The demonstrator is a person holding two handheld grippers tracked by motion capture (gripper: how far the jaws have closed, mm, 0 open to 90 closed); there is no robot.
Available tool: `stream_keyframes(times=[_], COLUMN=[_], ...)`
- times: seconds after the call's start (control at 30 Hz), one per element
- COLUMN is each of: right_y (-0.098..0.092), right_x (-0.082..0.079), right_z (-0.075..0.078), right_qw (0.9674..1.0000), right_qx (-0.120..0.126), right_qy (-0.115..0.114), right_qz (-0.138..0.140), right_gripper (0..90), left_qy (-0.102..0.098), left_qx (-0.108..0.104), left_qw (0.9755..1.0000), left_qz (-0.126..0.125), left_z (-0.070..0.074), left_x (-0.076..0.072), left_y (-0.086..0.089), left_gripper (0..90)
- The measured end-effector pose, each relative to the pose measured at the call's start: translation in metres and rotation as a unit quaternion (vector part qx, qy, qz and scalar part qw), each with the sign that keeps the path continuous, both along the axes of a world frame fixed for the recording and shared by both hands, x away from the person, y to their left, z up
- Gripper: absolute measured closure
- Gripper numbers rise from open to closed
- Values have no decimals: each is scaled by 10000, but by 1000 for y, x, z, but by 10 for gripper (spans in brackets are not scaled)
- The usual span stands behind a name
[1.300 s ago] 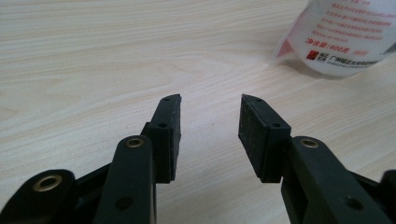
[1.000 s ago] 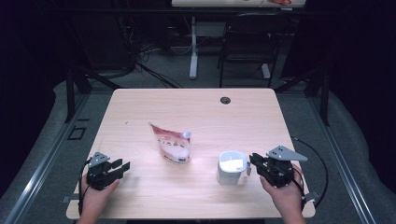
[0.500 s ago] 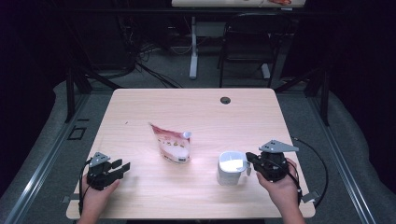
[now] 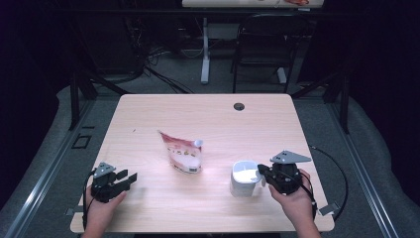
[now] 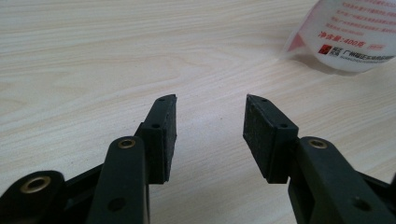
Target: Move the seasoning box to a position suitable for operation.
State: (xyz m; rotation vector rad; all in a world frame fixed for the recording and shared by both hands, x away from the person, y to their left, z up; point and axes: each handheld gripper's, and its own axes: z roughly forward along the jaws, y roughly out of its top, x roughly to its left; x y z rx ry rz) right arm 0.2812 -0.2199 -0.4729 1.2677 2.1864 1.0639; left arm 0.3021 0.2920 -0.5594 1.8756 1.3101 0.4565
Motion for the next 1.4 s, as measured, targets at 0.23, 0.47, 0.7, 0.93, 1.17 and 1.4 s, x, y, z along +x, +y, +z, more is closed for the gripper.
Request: stream_keyframes(times=[0.23, 0.47, 0.7, 0.93, 1.17, 1.4], right_y=[-1, -4, -7, -12, -17, -21], right_x=[0, 0, 1, 2, 2, 3], right_z=[-1, -2, -3, -6, -9, -11], right_qw=[10000, 9998, 9995, 9982, 9960, 9930], right_qx=[71, 191, 320, 595, 876, 1157], right_qy=[7, 30, 61, 104, 182, 225], right_qz=[16, 5, -8, -39, -57, -110], right_gripper=[900, 900, 900, 900, 900, 900], left_qy=[10, 33, 17, 10, 4, 6], left_qx=[-1, -10, 18, -1, -15, -16], left_qw=[10000, 10000, 10000, 10000, 10000, 10000], left_qz=[-9, -21, -54, -50, -42, -50], left_z=[0, 0, 0, 0, 0, 0], left_x=[0, 0, 0, 0, 0, 0], left_y=[0, 0, 0, 0, 0, 0], left_gripper=[548, 548, 549, 551, 550, 551])
